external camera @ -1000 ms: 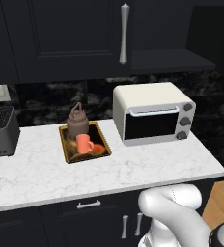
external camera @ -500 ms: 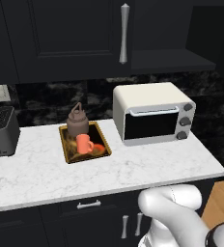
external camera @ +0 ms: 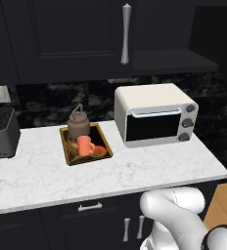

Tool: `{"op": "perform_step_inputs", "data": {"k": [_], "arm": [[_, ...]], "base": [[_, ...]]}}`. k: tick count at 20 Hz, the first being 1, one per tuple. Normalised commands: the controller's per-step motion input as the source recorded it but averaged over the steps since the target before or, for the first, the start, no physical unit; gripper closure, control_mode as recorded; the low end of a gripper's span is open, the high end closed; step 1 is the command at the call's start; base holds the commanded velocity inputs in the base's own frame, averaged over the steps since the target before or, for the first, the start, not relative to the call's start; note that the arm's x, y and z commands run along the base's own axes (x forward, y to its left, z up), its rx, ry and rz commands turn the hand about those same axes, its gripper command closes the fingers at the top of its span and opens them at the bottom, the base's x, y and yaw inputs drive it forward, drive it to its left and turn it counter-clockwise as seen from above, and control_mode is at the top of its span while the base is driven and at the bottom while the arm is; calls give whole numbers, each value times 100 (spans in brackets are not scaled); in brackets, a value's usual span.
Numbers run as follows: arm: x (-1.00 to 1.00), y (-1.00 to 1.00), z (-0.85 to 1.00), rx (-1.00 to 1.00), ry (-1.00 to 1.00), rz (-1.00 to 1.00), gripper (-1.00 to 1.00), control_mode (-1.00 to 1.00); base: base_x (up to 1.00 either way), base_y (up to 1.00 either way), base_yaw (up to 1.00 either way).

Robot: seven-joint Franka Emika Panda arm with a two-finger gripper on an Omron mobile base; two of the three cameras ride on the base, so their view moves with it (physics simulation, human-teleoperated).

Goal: Pick the kettle from the counter and place it on the tray. Then pick the mug from the cabinet and place it on the tray. Then close the cabinet doors.

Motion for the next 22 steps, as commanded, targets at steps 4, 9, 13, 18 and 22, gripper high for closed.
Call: {"op": "perform_step_inputs", "data": {"k": [4,9,13,18,22], "arm": [[22,32,9,-2,9,0,100,-100],[19,35,13,-5,14,0,100,-100],[16,35,9,-11,30,0,100,-100],[36,44,0,-12,41,2,100,-100],[57,36,0,-4,43,11,100,-100]], "base": [[0,0,0],[0,0,0],[0,0,0],[0,0,0],[0,0,0]]}}
